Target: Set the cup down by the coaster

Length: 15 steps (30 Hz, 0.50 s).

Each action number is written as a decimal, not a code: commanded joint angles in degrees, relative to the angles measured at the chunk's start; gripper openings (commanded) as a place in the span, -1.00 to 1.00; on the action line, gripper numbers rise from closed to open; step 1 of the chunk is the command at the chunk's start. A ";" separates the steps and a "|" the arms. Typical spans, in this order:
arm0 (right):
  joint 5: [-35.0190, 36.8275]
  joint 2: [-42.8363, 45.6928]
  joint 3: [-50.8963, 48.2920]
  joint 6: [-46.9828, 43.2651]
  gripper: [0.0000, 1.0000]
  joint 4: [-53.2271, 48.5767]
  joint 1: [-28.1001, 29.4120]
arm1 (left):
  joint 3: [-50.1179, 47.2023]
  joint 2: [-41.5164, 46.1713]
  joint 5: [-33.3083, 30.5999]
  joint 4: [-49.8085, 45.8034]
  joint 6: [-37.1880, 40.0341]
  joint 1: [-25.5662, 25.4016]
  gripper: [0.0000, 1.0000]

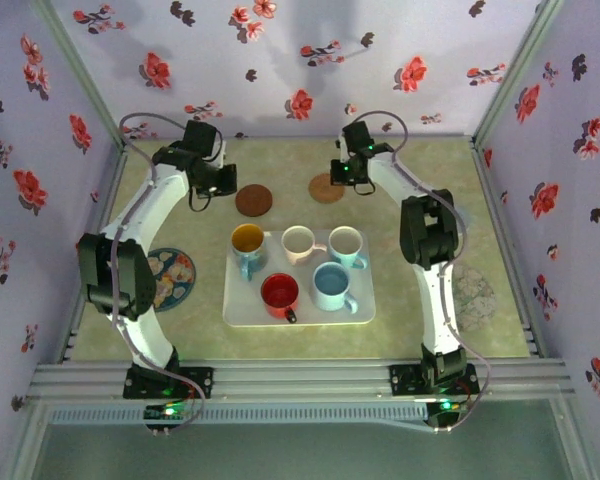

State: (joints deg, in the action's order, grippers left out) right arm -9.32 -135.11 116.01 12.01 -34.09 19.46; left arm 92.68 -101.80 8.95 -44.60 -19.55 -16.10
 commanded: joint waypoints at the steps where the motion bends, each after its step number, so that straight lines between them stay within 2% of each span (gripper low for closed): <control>1: 1.75 -3.58 5.17 0.31 -1.00 -3.97 1.22 | -0.97 1.10 -0.78 0.96 0.61 0.54 -0.92; 10: 5.48 -12.21 14.85 0.88 -1.00 -9.86 2.86 | -1.36 0.66 -0.61 0.88 1.34 0.65 -0.92; 15: 3.61 -14.78 16.34 1.24 -1.00 -12.30 3.28 | -1.39 0.02 -0.25 0.74 1.18 0.64 -0.93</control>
State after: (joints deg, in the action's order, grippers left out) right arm -5.74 -146.96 131.00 12.34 -41.95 22.22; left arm 91.74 -101.82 8.97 -44.14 -19.35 -15.84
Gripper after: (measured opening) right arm 0.057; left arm 0.058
